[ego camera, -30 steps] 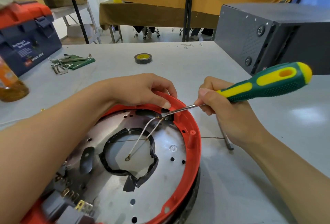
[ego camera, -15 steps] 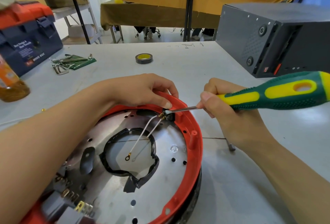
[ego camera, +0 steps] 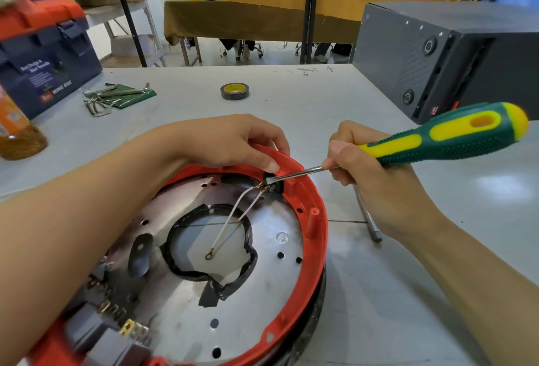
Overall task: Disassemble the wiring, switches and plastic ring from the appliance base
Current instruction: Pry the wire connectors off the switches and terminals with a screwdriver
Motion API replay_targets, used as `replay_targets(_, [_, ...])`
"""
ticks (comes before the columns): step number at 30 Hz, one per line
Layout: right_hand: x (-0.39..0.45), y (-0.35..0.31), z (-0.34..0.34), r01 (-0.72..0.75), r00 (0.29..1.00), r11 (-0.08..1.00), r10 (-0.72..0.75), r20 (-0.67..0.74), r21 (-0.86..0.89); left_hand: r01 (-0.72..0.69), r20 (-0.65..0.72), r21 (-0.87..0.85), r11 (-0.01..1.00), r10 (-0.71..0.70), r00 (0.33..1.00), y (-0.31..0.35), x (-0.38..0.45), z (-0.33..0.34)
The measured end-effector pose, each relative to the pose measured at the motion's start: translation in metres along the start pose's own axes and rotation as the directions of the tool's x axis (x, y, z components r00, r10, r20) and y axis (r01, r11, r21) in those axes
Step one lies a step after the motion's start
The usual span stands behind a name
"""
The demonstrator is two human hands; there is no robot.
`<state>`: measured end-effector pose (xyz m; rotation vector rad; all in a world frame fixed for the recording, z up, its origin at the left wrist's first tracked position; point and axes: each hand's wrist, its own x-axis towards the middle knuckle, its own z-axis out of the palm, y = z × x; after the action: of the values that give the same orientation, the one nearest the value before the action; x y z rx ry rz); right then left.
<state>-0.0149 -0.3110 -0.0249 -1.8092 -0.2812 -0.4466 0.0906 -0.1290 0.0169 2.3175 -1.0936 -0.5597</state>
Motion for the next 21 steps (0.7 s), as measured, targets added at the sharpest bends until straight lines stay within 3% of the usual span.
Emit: replay_targets(21, [-0.0093, -0.0082, -0.0004, 0.222, 0.975, 0.965, -0.219, 0.038, -0.139, -0.008, -0.003, 0.0, 1.0, 0.008, 1.0, -0.0024, 0.0003, 0.0002])
